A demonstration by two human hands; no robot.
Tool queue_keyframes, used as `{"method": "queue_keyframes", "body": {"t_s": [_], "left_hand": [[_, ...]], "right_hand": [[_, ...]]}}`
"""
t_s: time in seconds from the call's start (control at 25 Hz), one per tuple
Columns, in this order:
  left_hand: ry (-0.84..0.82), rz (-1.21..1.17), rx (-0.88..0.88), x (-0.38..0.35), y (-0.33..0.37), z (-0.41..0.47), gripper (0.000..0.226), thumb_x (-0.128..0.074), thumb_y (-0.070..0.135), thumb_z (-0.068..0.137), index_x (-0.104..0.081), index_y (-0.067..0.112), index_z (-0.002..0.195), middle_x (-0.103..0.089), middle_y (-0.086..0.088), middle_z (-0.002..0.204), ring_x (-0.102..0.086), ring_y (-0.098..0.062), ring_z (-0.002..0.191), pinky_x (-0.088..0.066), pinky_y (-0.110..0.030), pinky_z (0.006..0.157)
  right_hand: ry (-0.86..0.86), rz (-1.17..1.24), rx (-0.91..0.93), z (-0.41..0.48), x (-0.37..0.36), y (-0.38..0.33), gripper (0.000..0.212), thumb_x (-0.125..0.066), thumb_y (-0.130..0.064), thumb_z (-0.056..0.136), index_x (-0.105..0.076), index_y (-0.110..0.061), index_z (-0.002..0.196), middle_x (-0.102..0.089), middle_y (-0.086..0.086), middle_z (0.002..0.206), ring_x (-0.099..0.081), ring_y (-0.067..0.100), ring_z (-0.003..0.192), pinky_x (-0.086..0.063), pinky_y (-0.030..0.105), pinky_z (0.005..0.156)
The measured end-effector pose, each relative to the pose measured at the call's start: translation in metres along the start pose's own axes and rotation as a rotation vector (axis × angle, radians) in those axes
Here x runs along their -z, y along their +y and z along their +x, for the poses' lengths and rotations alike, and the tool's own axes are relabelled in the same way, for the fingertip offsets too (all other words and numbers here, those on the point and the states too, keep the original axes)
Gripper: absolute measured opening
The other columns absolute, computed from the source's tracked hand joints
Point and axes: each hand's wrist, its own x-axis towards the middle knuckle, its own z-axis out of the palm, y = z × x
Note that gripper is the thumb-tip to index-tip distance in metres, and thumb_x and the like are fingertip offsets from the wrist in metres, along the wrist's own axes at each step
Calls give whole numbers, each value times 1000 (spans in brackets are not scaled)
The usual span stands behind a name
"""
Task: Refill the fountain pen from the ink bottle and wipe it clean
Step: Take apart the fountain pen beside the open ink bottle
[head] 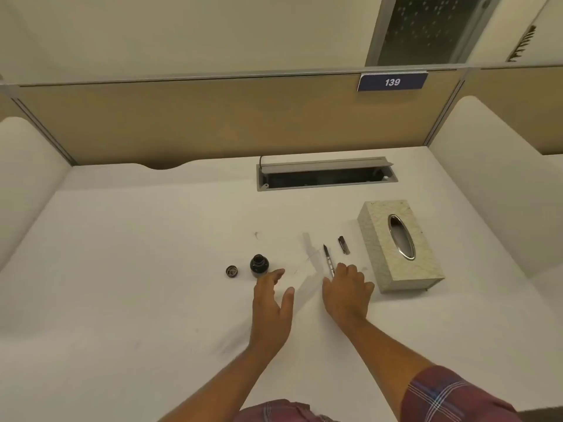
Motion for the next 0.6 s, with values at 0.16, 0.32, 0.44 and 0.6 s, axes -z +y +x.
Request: {"method": "queue_keyframes", "body": {"t_s": [0.16,0.32,0.44,0.6], "left_hand": [[9,-282,297,-1,11,12,26,-62,19,105,-66,30,128,-71,11,128,-65,-4,121,-51,-21,97],[-13,-444,460,-4,14,19,24,-64,18,104,-74,24,125,-77,7,125,-70,-10,120,-54,-35,108],[-61,-497,540,-4,14,28,20,-67,20,102,-77,22,119,-81,4,120,-74,-14,116,-57,-37,107],[-150,-634,630,3,15,38,22,-60,16,107,-73,10,123,-82,-8,118,-77,-20,116,-57,-40,108]], "right_hand": [[-33,-50,-22,8,-2,-1,15,-57,-32,97,-62,-19,104,-64,0,96,-60,22,90,-35,39,74],[-82,84,-81,14,1,-4,12,-53,-22,97,-63,-21,104,-63,-3,96,-59,20,91,-31,38,75],[-57,289,-89,6,23,-13,12,-55,-25,98,-65,-23,103,-65,-4,98,-60,21,94,-33,39,78],[-39,442,28,-24,54,-26,11,-58,-29,99,-65,-27,107,-65,-9,100,-60,16,97,-33,37,83]]}}
